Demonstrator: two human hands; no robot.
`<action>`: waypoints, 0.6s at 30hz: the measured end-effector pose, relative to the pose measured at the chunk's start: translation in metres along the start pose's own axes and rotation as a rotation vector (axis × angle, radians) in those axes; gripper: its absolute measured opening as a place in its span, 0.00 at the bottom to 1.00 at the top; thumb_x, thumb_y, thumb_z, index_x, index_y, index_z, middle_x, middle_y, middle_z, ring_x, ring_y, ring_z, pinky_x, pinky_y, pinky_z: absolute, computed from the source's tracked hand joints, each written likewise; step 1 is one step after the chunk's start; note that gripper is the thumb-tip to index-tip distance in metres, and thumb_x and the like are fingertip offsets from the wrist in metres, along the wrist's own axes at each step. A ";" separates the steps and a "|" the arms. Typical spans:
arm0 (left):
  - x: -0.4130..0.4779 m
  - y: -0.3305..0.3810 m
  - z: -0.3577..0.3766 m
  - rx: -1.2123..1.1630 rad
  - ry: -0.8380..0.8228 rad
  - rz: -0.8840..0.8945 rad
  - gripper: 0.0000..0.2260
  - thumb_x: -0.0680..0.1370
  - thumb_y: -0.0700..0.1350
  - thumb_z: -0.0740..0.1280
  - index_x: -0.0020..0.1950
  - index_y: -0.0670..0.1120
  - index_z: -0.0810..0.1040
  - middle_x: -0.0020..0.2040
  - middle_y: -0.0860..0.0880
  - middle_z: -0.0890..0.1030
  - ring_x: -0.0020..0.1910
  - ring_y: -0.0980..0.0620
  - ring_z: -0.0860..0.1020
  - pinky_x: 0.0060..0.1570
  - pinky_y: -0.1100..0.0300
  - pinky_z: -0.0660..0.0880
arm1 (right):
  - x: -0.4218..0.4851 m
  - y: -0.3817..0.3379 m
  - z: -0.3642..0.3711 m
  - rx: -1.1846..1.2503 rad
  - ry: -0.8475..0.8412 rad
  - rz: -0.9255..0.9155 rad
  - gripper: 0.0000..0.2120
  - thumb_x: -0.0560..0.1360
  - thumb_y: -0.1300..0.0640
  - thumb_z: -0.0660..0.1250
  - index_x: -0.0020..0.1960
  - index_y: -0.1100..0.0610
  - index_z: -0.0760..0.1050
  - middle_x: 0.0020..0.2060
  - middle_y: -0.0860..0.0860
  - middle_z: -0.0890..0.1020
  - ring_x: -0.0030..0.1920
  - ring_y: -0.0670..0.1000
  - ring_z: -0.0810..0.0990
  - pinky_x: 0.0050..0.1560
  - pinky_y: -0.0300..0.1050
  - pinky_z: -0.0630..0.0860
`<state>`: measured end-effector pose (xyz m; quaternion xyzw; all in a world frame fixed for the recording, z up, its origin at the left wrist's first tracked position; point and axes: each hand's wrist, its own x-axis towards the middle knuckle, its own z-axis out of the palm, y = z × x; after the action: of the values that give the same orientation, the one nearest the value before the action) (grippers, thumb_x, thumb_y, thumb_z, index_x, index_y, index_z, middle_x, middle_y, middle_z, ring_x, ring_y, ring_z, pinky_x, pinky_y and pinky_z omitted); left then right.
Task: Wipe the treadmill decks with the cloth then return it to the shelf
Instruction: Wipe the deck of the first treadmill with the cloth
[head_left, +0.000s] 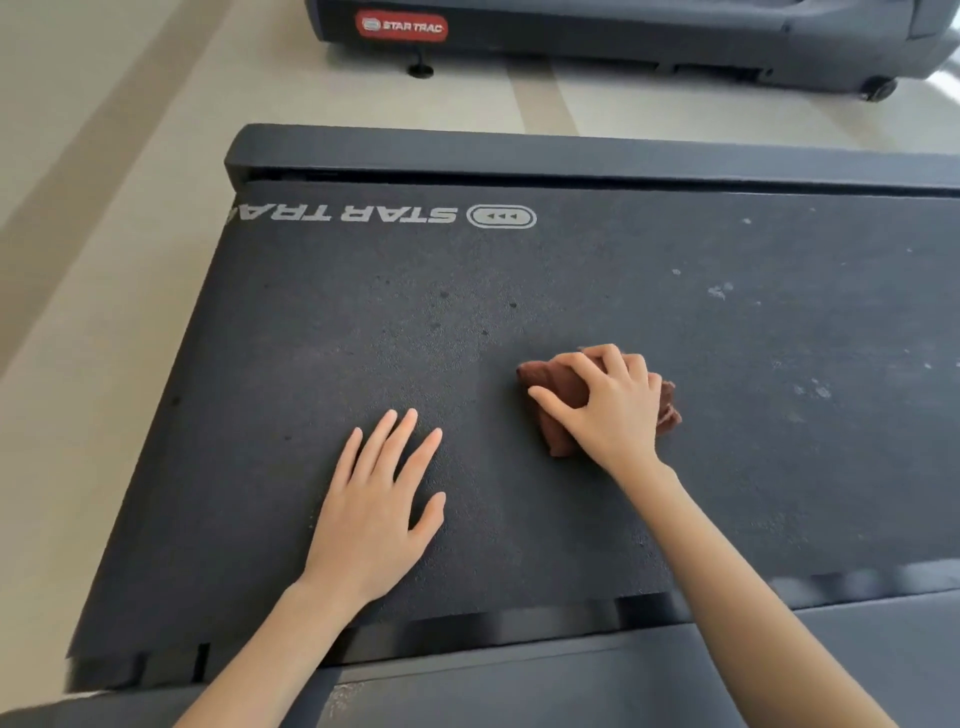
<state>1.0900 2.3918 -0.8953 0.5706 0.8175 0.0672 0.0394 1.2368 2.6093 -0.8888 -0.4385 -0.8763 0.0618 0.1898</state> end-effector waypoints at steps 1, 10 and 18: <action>0.000 0.000 0.000 -0.007 0.001 0.002 0.27 0.77 0.57 0.49 0.74 0.49 0.63 0.75 0.46 0.61 0.75 0.47 0.56 0.72 0.45 0.56 | -0.017 -0.005 -0.004 0.019 0.002 -0.036 0.20 0.69 0.31 0.61 0.54 0.41 0.77 0.53 0.47 0.77 0.53 0.58 0.72 0.51 0.52 0.66; -0.007 -0.033 -0.014 0.100 0.013 0.036 0.27 0.76 0.58 0.51 0.72 0.48 0.66 0.72 0.46 0.66 0.75 0.45 0.56 0.72 0.41 0.52 | -0.070 -0.043 -0.012 0.012 0.036 -0.164 0.15 0.68 0.36 0.63 0.47 0.42 0.80 0.46 0.46 0.79 0.47 0.57 0.75 0.46 0.51 0.68; -0.065 -0.090 -0.032 0.026 0.082 -0.297 0.31 0.75 0.59 0.50 0.73 0.44 0.64 0.73 0.42 0.65 0.74 0.43 0.58 0.70 0.39 0.54 | 0.051 -0.091 0.043 -0.027 0.006 -0.103 0.16 0.72 0.37 0.63 0.52 0.45 0.78 0.53 0.50 0.77 0.54 0.60 0.72 0.52 0.53 0.63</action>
<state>1.0245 2.2985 -0.8786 0.4406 0.8947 0.0735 0.0082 1.1248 2.5973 -0.8895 -0.3956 -0.8978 0.0389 0.1895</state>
